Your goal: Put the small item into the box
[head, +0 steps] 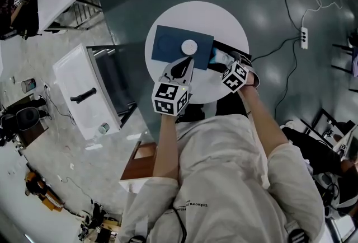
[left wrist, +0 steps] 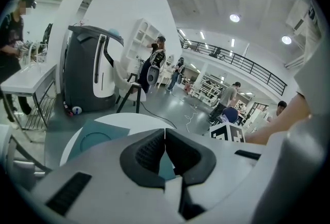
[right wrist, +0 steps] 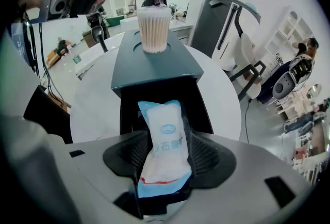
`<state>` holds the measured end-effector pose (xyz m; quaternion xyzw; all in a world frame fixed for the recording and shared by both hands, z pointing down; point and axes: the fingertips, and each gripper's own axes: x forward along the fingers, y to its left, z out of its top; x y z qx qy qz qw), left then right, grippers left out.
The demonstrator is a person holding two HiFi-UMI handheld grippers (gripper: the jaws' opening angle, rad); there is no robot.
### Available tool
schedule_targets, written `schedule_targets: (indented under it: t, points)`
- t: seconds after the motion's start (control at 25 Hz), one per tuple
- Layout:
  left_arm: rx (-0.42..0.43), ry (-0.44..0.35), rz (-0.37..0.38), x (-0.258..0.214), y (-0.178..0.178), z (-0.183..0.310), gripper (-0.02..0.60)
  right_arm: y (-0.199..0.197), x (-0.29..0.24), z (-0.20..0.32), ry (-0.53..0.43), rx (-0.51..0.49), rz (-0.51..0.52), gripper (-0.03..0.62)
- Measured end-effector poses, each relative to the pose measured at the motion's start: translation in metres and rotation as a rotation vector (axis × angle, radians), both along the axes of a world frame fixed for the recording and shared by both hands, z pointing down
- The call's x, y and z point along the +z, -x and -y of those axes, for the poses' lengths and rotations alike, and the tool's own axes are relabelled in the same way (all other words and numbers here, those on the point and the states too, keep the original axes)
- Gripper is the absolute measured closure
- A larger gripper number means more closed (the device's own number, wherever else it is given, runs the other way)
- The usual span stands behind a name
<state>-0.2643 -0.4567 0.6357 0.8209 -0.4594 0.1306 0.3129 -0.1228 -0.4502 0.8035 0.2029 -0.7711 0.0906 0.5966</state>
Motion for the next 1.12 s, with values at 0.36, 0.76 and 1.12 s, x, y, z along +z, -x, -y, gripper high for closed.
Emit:
schedule_targets:
  t: [0.36, 0.76, 1.12]
  points:
    - [0.072, -0.054, 0.003, -0.017, -0.021, -0.019, 0.56, -0.026, -0.043, -0.039, -0.053, 0.148, 0.113, 0.35]
    - [0.111, -0.103, 0.036, -0.045, -0.046, -0.054, 0.56, -0.059, -0.084, -0.102, -0.027, 0.436, 0.484, 0.35]
    - [0.108, -0.124, 0.041, -0.078, -0.099, -0.091, 0.56, -0.083, -0.138, -0.114, -0.112, 0.489, 0.62, 0.35]
